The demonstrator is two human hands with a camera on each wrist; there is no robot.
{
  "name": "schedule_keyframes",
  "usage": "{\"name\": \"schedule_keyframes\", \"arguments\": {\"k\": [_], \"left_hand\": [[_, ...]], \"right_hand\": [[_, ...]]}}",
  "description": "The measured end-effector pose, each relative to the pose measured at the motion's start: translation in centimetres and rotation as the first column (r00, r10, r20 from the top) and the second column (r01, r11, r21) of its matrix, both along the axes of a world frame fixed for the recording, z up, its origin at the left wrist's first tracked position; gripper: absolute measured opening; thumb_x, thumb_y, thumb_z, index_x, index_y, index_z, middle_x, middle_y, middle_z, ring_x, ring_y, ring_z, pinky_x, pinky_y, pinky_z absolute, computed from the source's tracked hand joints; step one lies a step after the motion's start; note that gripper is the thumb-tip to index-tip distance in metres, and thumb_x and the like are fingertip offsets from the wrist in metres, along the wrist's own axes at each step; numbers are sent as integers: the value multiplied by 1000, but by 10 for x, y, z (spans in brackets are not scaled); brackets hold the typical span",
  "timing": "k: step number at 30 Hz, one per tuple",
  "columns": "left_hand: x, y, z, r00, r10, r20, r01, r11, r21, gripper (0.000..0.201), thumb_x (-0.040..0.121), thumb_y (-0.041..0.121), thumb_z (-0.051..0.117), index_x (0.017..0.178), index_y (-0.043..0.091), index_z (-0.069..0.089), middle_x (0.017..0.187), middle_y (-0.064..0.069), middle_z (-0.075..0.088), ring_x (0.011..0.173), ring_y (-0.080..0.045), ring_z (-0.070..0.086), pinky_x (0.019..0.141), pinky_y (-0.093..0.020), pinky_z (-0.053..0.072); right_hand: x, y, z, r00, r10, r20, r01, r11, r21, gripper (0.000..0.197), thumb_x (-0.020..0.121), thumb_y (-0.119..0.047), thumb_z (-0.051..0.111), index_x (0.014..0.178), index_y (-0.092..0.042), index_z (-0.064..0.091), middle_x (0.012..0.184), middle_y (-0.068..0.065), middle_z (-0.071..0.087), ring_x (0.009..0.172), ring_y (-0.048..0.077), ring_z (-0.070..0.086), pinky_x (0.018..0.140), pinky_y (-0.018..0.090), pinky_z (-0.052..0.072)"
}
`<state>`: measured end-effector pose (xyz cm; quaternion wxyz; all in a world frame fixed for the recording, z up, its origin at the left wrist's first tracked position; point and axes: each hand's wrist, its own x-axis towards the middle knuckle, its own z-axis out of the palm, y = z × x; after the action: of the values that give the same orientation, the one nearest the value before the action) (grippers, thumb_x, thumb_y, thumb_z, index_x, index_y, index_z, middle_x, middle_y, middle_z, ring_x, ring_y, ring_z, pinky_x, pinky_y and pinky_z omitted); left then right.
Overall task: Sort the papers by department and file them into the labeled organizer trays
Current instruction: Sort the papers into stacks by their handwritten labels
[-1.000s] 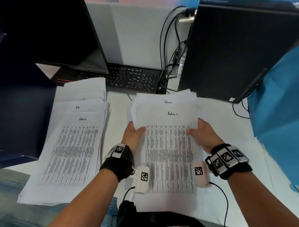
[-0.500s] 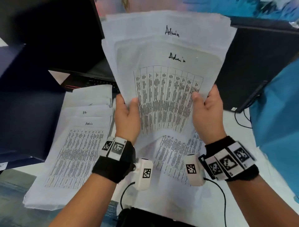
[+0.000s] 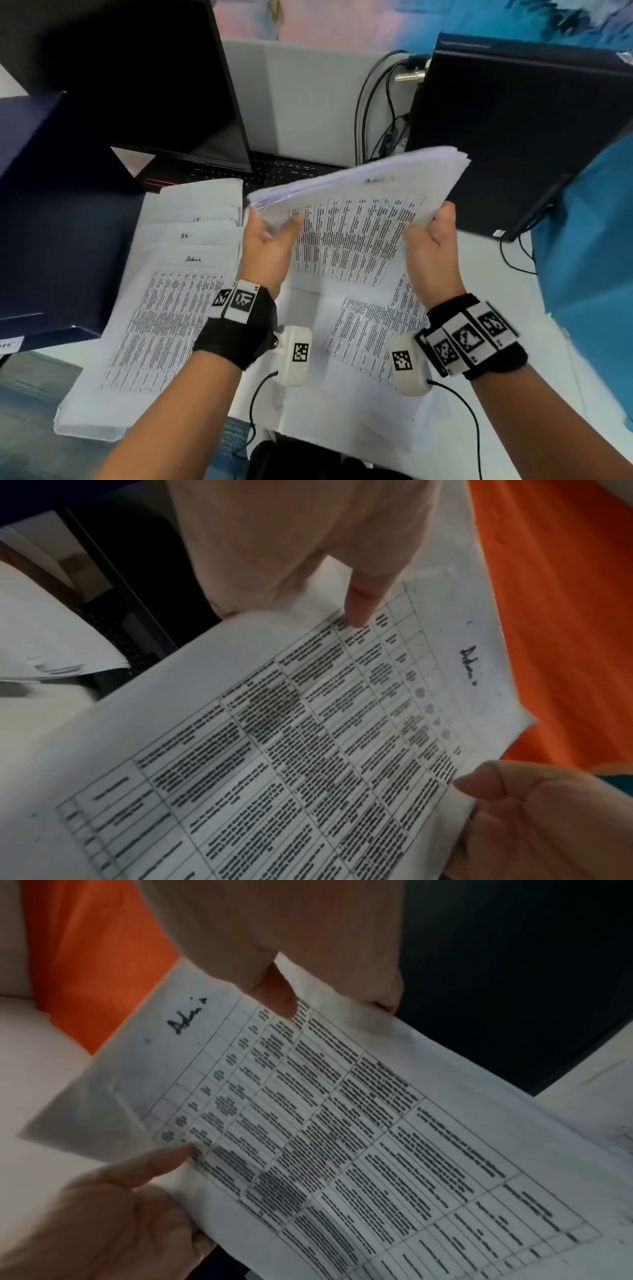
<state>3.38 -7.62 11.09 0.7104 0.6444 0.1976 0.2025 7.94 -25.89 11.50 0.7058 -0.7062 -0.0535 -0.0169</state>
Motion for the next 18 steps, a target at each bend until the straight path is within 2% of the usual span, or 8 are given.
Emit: {"name": "schedule_keyframes", "arguments": {"k": [3, 6, 9, 12, 13, 14, 16, 18], "left_hand": [[4, 1, 2, 1000, -12, 17, 12, 999, 37, 39, 87, 17, 59, 124, 23, 48, 114, 1, 66, 111, -15, 61, 97, -31, 47], [5, 6, 1, 1000, 15, 18, -16, 999, 51, 35, 85, 23, 58, 119, 26, 51, 116, 1, 67, 110, -13, 62, 100, -39, 46], [1, 15, 5, 999, 12, 34, -13, 999, 37, 32, 93, 12, 53, 123, 19, 49, 118, -2, 66, 112, -14, 62, 100, -38, 46], [-3, 32, 12, 997, 54, 46, -55, 998, 10, 22, 92, 12, 54, 113, 21, 53, 117, -4, 66, 111, -20, 62, 100, -45, 47], [-5, 38, 13, 996, 78, 37, -78, 997, 10, 20, 92, 13, 55, 111, 19, 52, 115, -4, 67, 109, -20, 63, 99, -45, 48], [-6, 44, 13, 995, 97, 25, -97, 995, 18, 21, 93, 13, 55, 113, 17, 50, 113, -2, 67, 107, -18, 63, 98, -41, 49], [-12, 57, 7, 994, 102, -34, -99, 993, 65, 31, 92, 16, 56, 121, 16, 43, 110, 2, 65, 101, -13, 63, 89, -29, 50], [-22, 68, -5, 987, 94, -127, -75, 987, 144, 46, 91, 14, 56, 129, 21, 32, 104, 1, 61, 87, -11, 62, 70, -18, 50]], "right_hand": [[-1, 3, -3, 999, -26, 27, 27, 999, -32, 30, 91, 7, 37, 111, -15, 41, 96, -13, 56, 74, -14, 54, 69, 9, 46], [-2, 5, -5, 1000, 6, -5, -6, 999, -43, 31, 92, 6, 37, 112, -17, 39, 94, -13, 56, 68, -14, 56, 61, 8, 47], [-1, 9, -9, 999, 44, -29, -47, 993, -105, 32, 95, -1, 44, 124, -14, 40, 106, -20, 56, 87, -21, 56, 75, 1, 46], [2, 17, -13, 991, 96, -89, -108, 983, -146, 28, 96, -8, 48, 123, -19, 48, 111, -15, 62, 103, -5, 60, 95, 20, 49], [3, 21, -14, 989, 108, -97, -122, 981, -153, 29, 96, -8, 48, 123, -18, 50, 111, -14, 63, 103, -4, 61, 95, 20, 49], [3, 27, -14, 988, 113, -102, -128, 979, -159, 29, 96, -6, 48, 124, -17, 51, 109, -15, 63, 100, -8, 61, 91, 15, 49], [1, 39, -16, 988, 115, -105, -131, 976, -171, 29, 96, -5, 47, 123, -16, 52, 107, -15, 63, 93, -13, 61, 86, 8, 49], [-1, 53, -21, 983, 112, -142, -136, 975, -174, 30, 97, -7, 47, 125, -15, 49, 119, -7, 62, 105, -2, 60, 98, 22, 48]]}}
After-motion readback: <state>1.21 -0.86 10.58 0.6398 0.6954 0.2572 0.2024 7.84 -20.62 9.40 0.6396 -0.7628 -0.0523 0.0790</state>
